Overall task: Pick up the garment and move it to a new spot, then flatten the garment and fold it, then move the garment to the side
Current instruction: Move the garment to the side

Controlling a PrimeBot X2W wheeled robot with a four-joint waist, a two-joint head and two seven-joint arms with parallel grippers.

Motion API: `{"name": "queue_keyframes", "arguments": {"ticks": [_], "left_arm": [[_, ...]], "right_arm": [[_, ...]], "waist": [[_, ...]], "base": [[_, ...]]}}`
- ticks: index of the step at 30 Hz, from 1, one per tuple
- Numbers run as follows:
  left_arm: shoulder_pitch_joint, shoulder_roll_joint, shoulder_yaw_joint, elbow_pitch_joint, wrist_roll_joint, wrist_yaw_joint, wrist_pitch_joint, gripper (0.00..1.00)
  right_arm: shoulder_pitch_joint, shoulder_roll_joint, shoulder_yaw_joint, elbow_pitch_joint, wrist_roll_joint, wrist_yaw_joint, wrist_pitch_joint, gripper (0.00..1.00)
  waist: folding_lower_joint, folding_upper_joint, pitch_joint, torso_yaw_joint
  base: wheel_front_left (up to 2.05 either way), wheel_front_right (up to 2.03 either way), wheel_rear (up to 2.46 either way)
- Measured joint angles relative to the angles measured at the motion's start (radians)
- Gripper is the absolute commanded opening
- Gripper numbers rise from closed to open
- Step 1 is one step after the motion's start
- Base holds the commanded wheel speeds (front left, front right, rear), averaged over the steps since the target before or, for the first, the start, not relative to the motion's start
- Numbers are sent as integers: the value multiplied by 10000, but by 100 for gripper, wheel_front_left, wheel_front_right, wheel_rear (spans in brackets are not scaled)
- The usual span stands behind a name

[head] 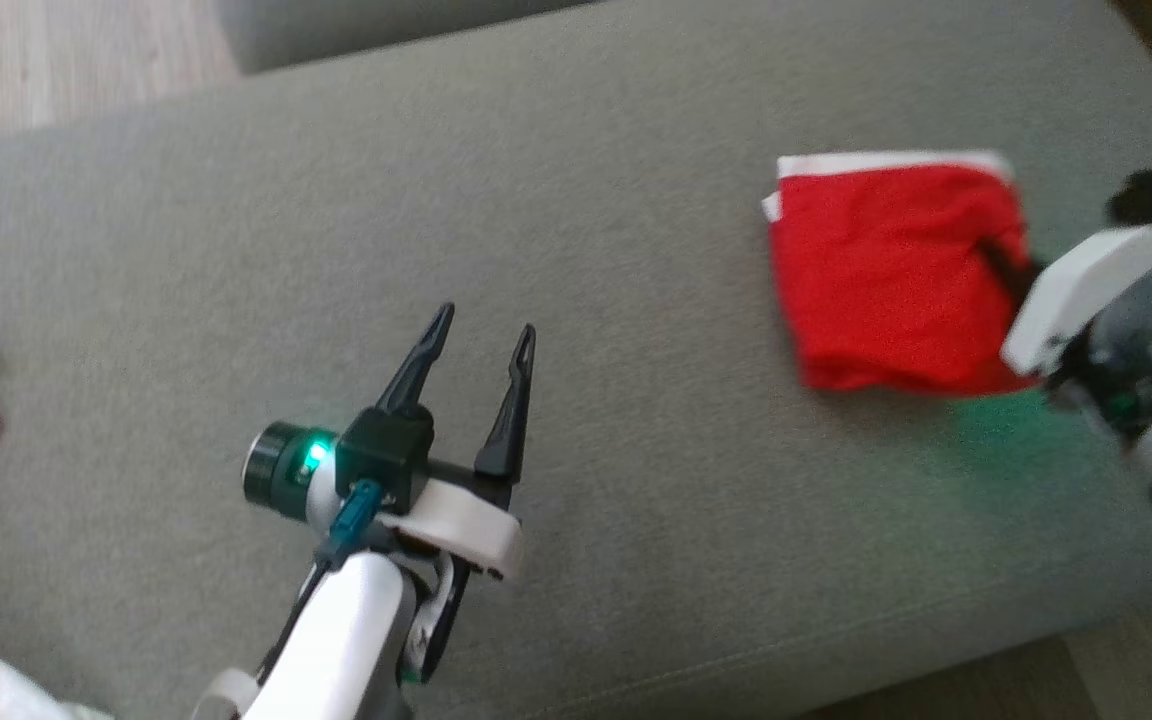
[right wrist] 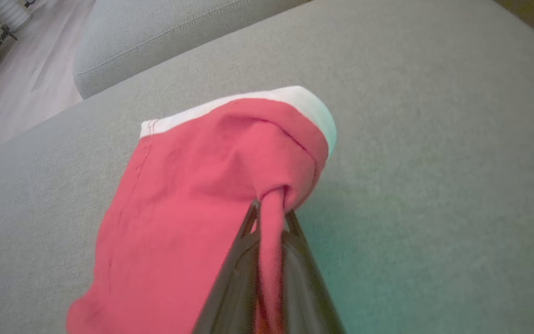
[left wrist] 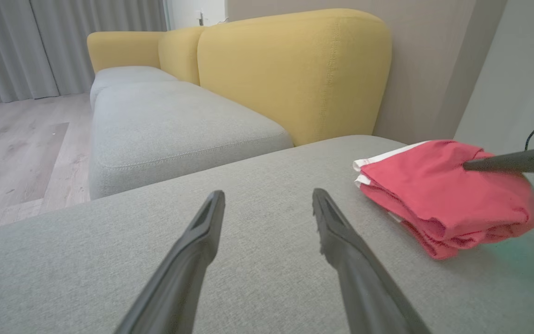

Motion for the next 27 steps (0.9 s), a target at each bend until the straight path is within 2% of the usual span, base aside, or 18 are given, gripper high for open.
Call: {"name": "queue_keyframes", "arguments": {"ticks": [6, 14, 21, 26, 27], "left_arm": [[-501, 6, -12, 107, 299, 15, -2, 100], [-1009, 35, -31, 115, 667, 150, -29, 100], [-1167, 46, -59, 96, 780, 278, -29, 100], [-1421, 44, -109, 92, 790, 353, -29, 100], [-1452, 44, -111, 94, 788, 355, -29, 100]], "right_arm": [[-1170, -1317, 656, -518, -56, 0, -58, 0], [-2654, -2685, 1344, -104, -424, 0, 2, 0], [-3545, -3321, 2123, 270, -932, 0, 403, 0], [-4060, -3363, 2403, 825, -1187, 2, 516, 0], [-4087, -3358, 2403, 965, -1189, 2, 508, 37]], "waist": [[0, 0, 834, 450], [0, 0, 2077, 984], [1, 0, 2884, 1221], [2, 0, 3080, 1258], [1, 0, 3063, 1257]], "base": [[0, 0, 0], [0, 0, 0], [0, 0, 0], [0, 0, 0], [0, 0, 0]]}}
